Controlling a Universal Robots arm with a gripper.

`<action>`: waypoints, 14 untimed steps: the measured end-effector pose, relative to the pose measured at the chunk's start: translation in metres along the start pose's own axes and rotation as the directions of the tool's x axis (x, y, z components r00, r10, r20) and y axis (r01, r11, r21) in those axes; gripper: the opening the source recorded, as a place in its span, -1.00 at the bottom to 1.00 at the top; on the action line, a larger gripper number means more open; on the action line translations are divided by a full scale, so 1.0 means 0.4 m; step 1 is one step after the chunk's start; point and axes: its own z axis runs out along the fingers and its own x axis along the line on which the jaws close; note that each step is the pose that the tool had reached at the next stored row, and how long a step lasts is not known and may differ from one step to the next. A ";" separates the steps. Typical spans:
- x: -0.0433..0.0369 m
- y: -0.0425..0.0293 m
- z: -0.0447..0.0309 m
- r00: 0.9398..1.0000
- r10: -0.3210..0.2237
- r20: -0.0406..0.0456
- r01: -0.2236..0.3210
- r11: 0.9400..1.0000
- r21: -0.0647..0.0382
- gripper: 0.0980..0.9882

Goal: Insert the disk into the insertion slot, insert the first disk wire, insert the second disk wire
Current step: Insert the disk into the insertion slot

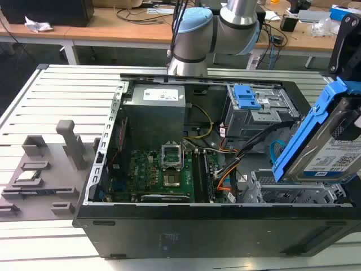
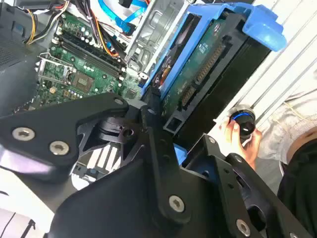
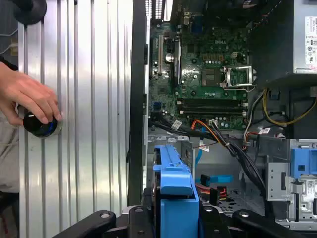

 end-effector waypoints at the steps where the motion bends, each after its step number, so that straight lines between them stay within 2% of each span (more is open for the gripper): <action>1: -0.002 0.000 0.019 1.000 0.000 0.000 0.000 1.000 0.000 -0.39; 2: -0.007 0.000 0.030 1.000 0.000 0.000 0.000 1.000 0.000 -0.39; 8: -0.048 -0.001 0.055 1.000 0.000 0.000 0.000 1.000 0.000 -0.39; 9: -0.060 -0.001 0.064 1.000 0.003 0.000 -0.003 1.000 -0.001 -0.39; 14: -0.064 -0.004 0.083 1.000 0.004 0.000 -0.004 1.000 -0.003 -0.39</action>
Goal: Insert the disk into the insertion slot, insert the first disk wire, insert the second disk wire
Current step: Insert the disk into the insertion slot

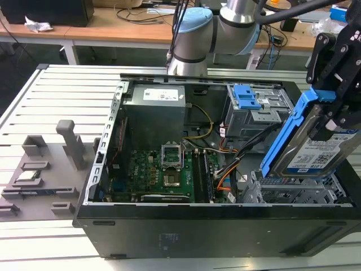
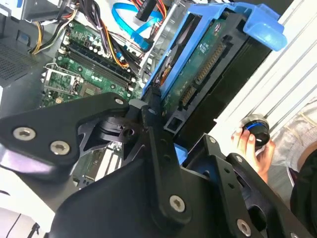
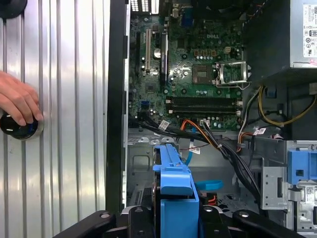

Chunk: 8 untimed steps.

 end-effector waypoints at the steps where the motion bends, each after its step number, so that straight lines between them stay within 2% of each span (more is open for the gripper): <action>1: 0.000 0.000 0.003 1.000 0.000 0.000 0.000 1.000 0.000 -0.39; 4: -0.001 -0.002 0.016 1.000 0.000 0.000 0.000 1.000 -0.001 -0.39; 8: -0.006 -0.003 0.023 1.000 0.000 0.000 0.000 1.000 -0.001 -0.39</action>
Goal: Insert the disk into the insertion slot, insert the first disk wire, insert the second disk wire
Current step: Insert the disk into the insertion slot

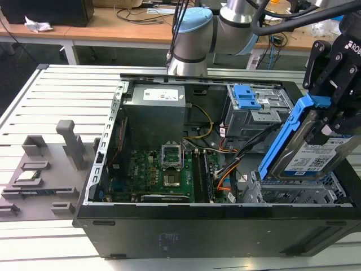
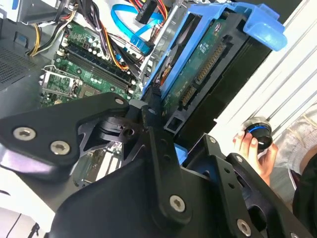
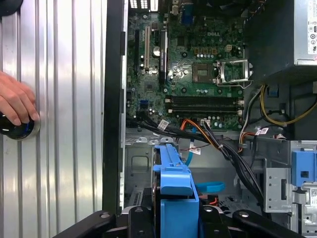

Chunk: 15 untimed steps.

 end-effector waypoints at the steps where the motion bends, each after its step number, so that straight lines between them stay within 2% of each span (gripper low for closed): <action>1: -0.001 -0.001 0.005 1.000 0.000 0.000 0.000 1.000 0.000 -0.39; 15: -0.002 -0.004 0.044 1.000 0.000 0.000 0.000 1.000 0.000 -0.39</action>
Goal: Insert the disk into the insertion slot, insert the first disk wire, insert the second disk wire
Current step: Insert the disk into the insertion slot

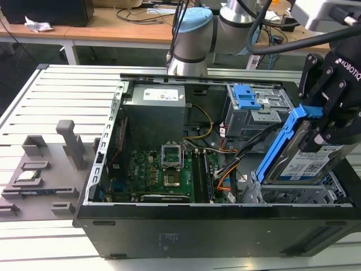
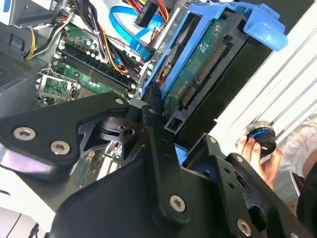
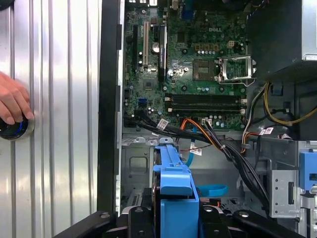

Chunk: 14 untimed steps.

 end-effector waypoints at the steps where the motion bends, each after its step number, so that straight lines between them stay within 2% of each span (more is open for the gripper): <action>1: 0.000 0.000 0.003 1.000 0.000 0.000 0.000 1.000 0.000 -0.39; 14: 0.000 -0.001 0.027 1.000 0.000 0.000 0.000 1.000 0.000 -0.39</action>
